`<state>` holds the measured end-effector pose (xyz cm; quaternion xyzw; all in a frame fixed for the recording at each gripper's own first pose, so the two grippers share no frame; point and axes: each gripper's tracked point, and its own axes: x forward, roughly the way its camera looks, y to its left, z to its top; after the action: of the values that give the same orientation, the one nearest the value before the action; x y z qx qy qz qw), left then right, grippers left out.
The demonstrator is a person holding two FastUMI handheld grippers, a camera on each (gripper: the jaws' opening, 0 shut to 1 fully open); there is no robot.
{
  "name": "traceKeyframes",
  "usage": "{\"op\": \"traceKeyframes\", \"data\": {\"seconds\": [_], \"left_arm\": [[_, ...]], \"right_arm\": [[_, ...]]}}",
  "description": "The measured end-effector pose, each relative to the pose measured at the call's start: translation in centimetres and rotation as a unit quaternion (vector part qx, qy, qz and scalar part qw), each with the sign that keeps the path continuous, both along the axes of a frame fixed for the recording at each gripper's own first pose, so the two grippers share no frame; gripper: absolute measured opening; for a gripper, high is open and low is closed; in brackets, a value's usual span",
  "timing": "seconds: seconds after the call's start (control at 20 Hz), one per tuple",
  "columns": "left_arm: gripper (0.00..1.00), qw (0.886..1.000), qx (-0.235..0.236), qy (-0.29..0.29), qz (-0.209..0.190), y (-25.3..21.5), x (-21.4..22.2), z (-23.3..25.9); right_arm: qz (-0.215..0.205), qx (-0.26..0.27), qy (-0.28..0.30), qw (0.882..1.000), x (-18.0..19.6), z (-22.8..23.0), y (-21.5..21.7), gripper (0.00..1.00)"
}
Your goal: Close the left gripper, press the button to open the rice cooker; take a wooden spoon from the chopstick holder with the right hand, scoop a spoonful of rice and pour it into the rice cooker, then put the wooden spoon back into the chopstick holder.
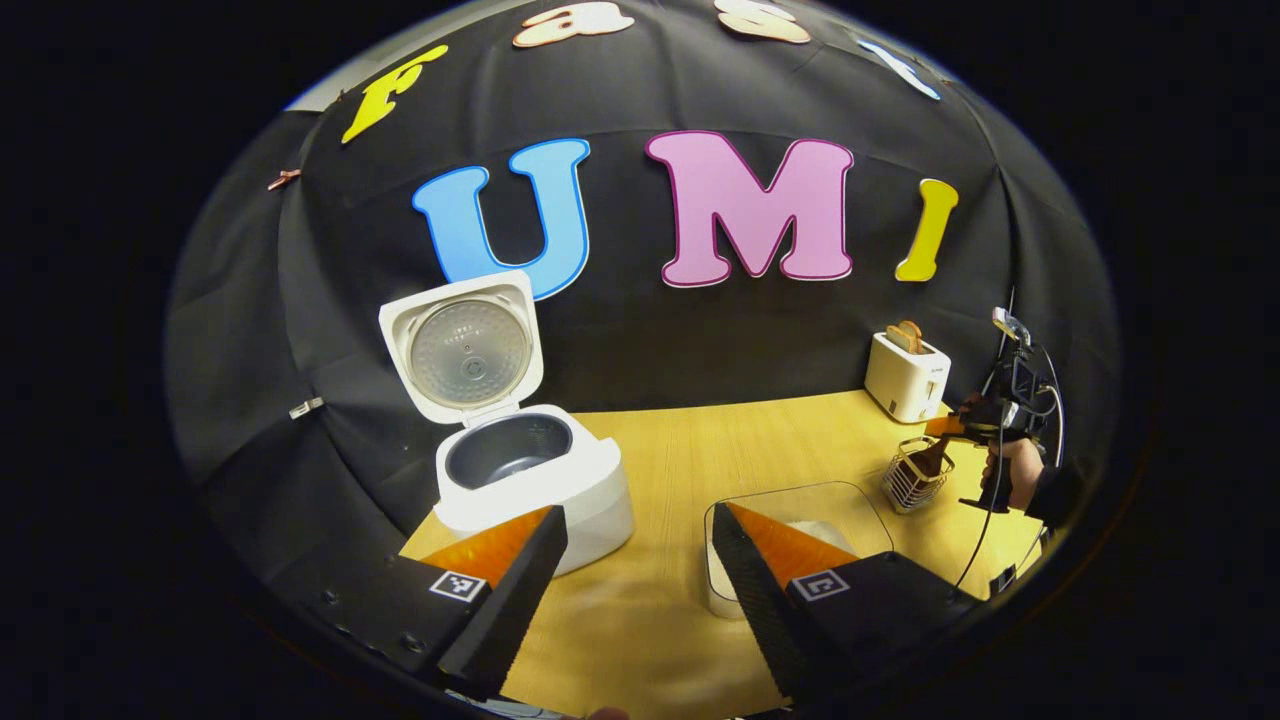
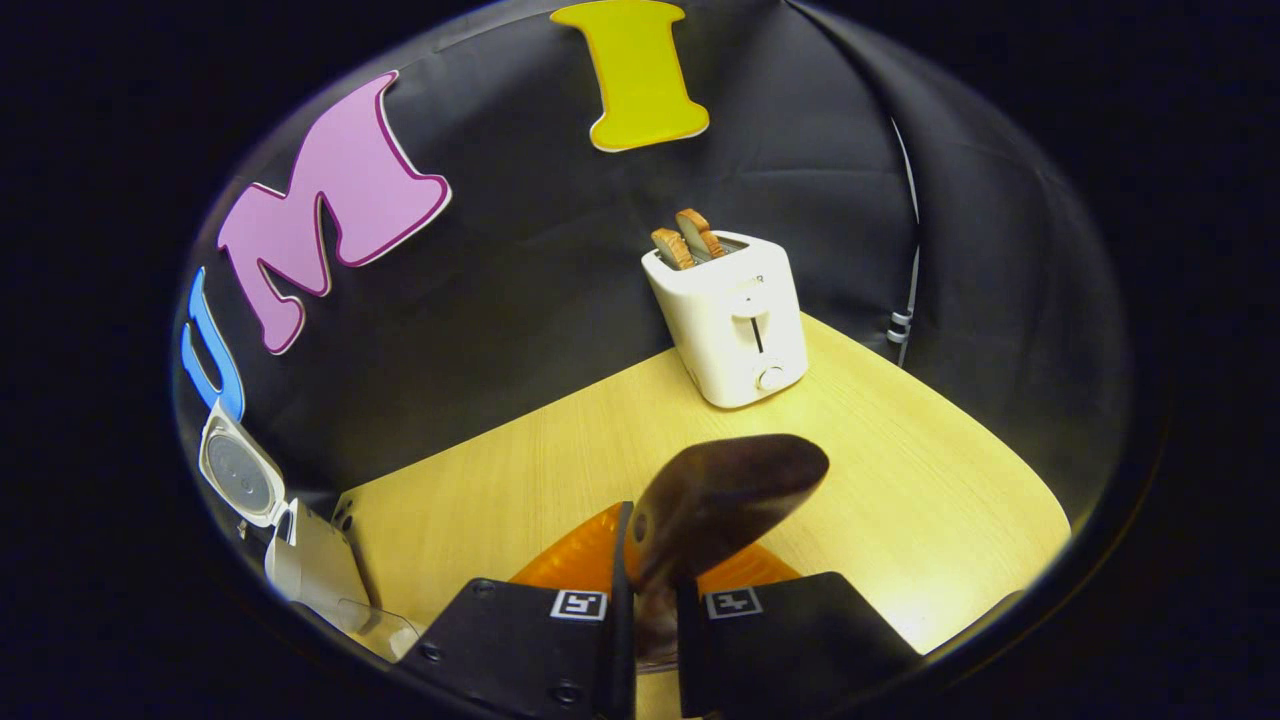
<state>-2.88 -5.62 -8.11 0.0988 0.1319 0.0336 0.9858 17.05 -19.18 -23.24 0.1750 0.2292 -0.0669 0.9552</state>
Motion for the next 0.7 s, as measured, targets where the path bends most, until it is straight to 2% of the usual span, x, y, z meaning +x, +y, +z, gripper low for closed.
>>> {"op": "traceKeyframes", "data": {"seconds": [0.2, 0.4, 0.55, 0.7], "left_arm": [[0.98, 1.000, -0.006, -0.009, -0.006, 0.6, -0.3, 0.5], [0.97, 0.999, -0.035, -0.026, -0.017, 1.5, -0.6, 0.9], [0.98, 0.998, -0.060, -0.027, -0.022, 3.3, -0.3, 0.5], [0.98, 0.997, -0.069, -0.035, -0.023, 5.7, -0.5, 0.8]], "right_arm": [[0.004, -0.023, -0.022, 0.999, -0.1, 3.5, 0.0, 0.19], [0.005, -0.044, -0.057, 0.997, -1.2, 10.4, 0.8, 0.19], [0.019, -0.052, -0.077, 0.995, -3.3, 14.5, 3.6, 0.19], [0.042, -0.049, -0.087, 0.994, -5.8, 16.4, 7.9, 0.19]]}}
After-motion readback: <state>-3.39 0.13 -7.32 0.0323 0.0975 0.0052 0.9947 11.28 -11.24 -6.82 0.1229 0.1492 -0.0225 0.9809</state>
